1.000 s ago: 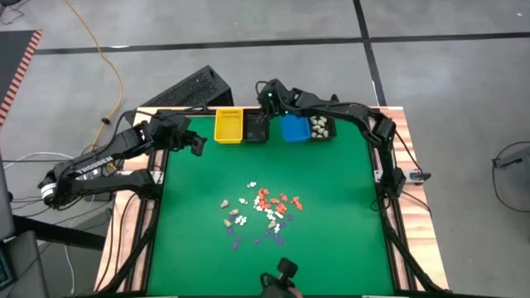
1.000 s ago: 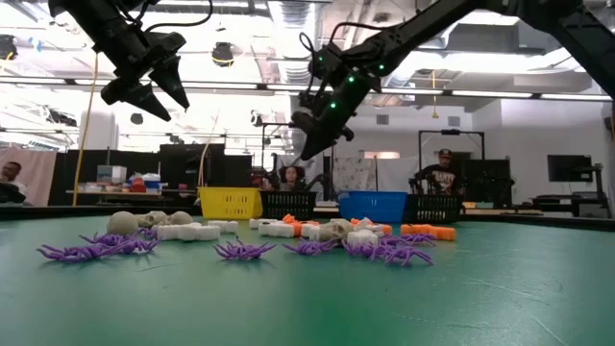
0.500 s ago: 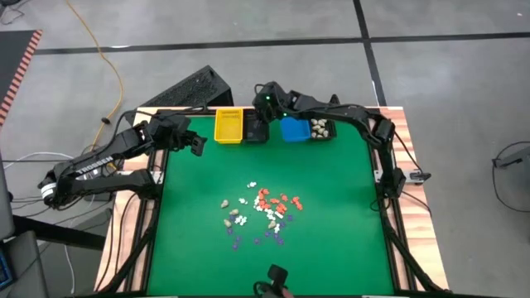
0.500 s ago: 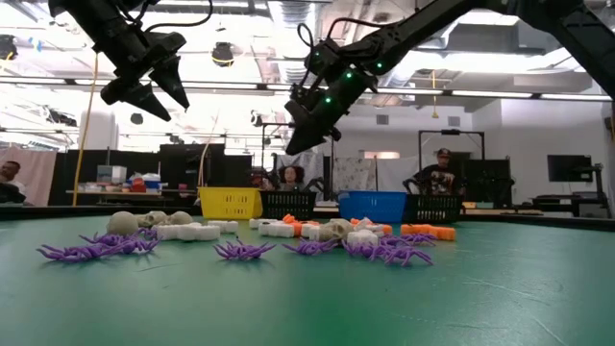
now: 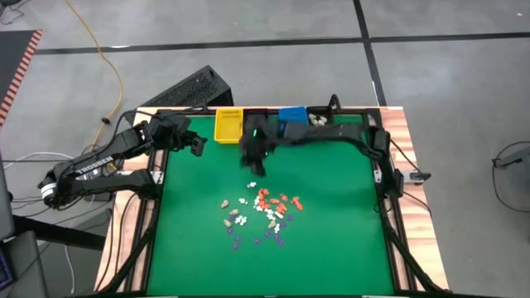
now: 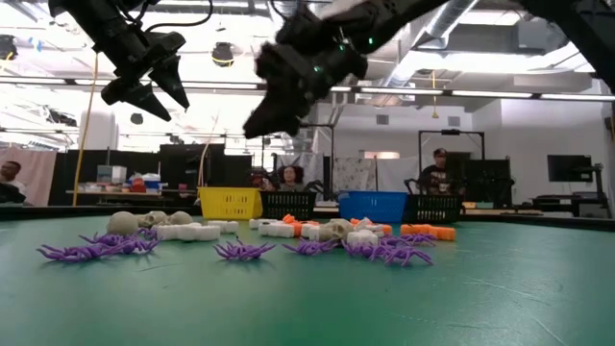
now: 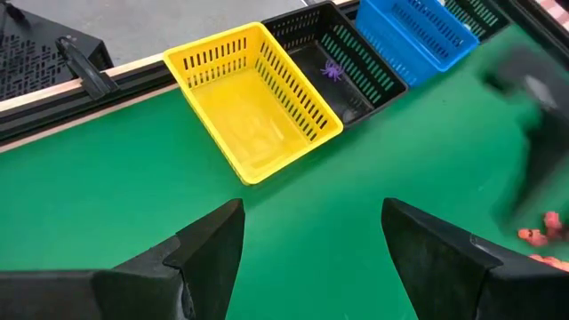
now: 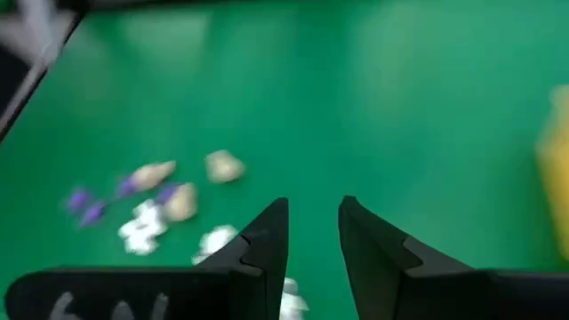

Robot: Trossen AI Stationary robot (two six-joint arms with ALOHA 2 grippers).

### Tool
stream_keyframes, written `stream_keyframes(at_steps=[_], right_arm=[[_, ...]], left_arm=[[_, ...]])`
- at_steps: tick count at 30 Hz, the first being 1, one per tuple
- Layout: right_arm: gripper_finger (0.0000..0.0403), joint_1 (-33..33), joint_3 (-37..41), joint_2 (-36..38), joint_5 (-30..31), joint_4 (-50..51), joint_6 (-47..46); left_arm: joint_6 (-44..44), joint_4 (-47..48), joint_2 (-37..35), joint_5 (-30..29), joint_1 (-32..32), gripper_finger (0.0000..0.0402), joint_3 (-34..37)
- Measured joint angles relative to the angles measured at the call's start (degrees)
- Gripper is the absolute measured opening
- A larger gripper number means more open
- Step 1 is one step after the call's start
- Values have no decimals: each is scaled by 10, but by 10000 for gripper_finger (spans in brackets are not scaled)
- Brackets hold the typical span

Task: Sort Halloween decoration
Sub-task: Put the purple spider toy into the left black basket

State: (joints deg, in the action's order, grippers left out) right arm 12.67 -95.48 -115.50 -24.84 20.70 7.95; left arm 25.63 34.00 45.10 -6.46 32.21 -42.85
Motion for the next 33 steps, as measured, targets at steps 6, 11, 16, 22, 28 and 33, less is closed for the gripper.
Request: stream_keyframes(at_steps=[6,11,16,22,28,33], right_arm=[[129,-101,2,0,71,40,48],[129,-154,2,0,72,172,-40],[129,-226,3,-1,68,271,-93],[134,-301,3,-1,127,232,-57],[173,-311,27,-1,186,183,-5],[211,-320,80,-1,205,66,-1]], left_arm=[[0,0,0,21,0,256,0],[-26,0,0,32,0,256,0],[-40,0,0,32,0,256,0],[-38,0,0,32,0,256,0],[-36,0,0,27,0,256,0],[-50,2,0,26,0,256,0]])
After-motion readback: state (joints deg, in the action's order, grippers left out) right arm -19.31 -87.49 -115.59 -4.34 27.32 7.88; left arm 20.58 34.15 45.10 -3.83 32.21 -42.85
